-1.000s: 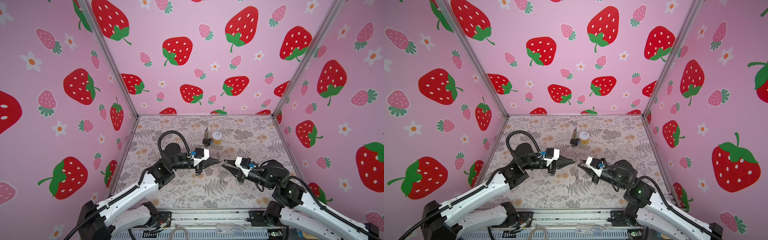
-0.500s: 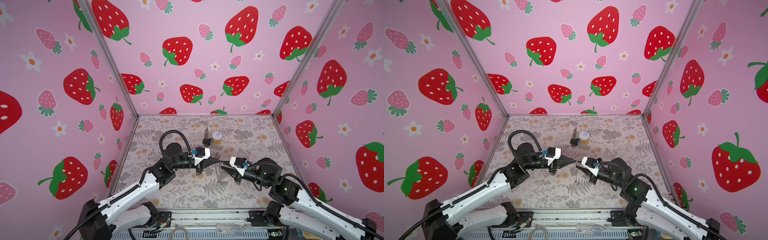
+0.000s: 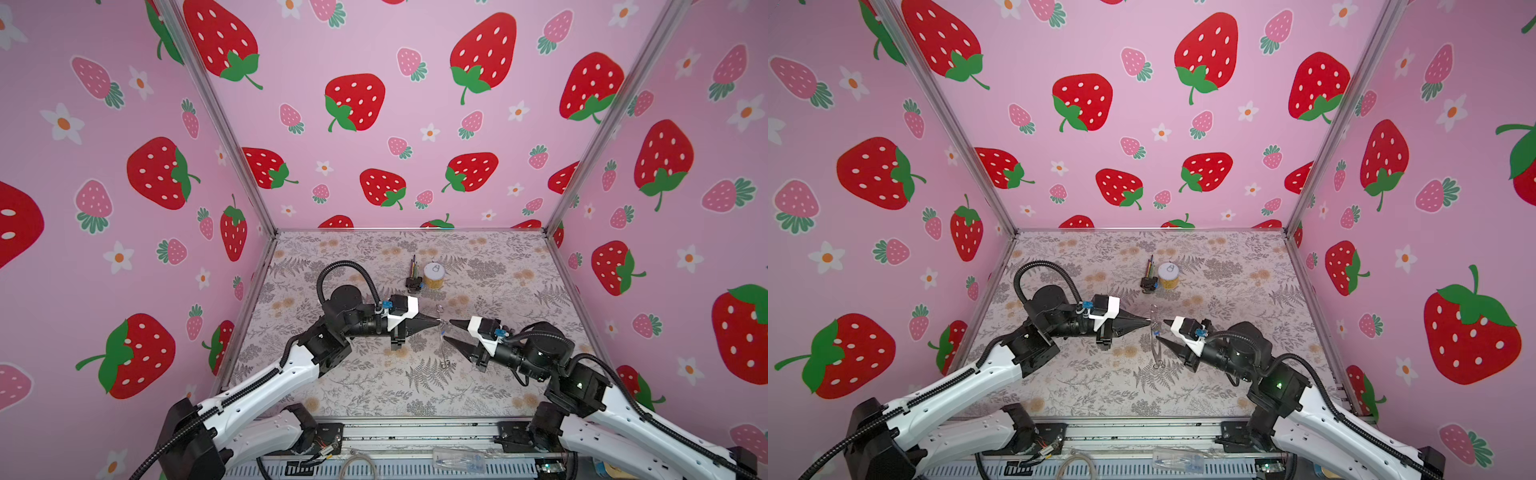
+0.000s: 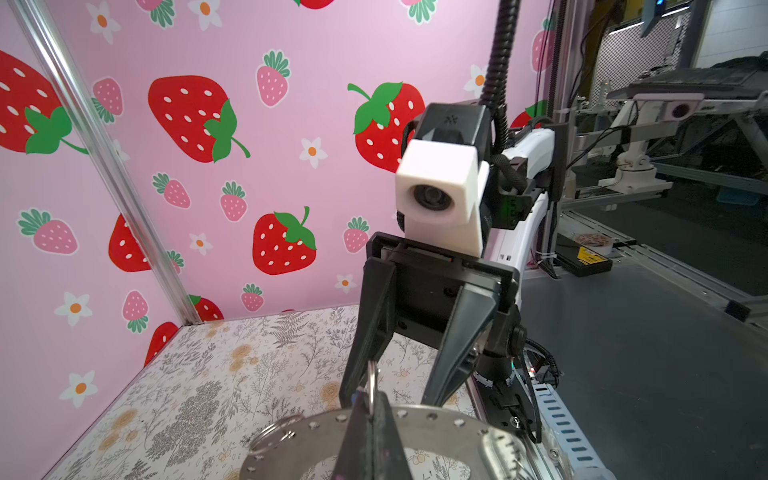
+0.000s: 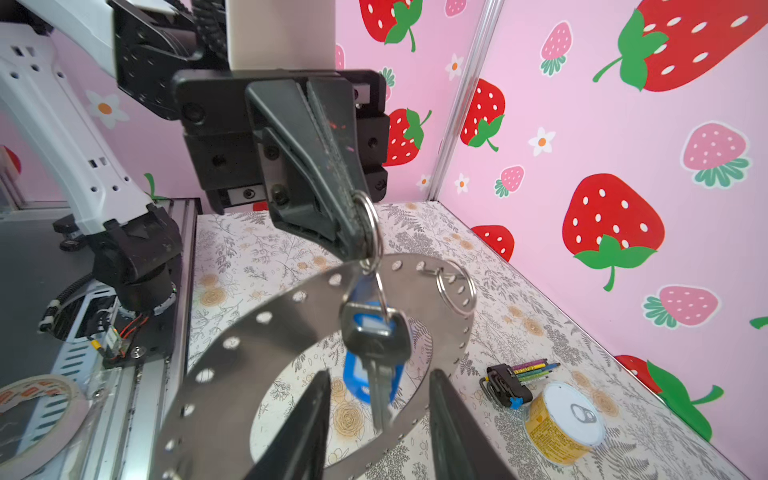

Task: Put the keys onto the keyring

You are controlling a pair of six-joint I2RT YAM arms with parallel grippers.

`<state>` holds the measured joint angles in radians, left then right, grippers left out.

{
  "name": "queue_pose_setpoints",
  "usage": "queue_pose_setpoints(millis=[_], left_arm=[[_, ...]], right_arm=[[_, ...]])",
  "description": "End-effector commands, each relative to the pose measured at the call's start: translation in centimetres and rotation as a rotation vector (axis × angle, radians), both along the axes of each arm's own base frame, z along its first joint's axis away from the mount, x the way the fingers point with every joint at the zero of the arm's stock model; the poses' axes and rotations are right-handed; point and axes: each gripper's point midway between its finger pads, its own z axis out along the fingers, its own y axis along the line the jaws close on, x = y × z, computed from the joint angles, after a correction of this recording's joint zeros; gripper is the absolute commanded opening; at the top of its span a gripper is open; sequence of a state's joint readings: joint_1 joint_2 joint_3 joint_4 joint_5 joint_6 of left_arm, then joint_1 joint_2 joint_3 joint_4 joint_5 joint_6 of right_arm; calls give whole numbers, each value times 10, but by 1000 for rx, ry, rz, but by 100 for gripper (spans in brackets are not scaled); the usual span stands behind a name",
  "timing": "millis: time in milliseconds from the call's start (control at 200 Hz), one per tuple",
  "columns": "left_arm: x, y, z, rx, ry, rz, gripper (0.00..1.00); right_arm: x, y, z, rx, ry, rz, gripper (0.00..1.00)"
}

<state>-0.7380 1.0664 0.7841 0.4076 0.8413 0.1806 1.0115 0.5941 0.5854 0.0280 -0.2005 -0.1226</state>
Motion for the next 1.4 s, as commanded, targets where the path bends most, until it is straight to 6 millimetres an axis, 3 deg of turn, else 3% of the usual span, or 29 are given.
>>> queue_pose_setpoints(millis=[0,150,405,885,1025,1211,1396], left_arm=[[-22,6,22,-33,-68,-113,0],[-32,7,24,-29,-75,-177,0],[-41,10,20,-11,-73,-222,0],[-39,10,13,15,-93,-210,0],[-38,12,12,22,-94,-203,0],[-34,14,5,56,-96,-180,0],[-20,14,-16,141,-105,-88,0]], right_arm=[[-11,-3,-3,20,28,47,48],[-24,7,-5,3,94,148,49],[-28,18,3,27,110,216,47],[-45,32,2,43,236,400,32],[-41,26,2,53,232,379,24],[-30,20,-4,27,224,320,4],[-12,21,-23,-102,223,228,0]])
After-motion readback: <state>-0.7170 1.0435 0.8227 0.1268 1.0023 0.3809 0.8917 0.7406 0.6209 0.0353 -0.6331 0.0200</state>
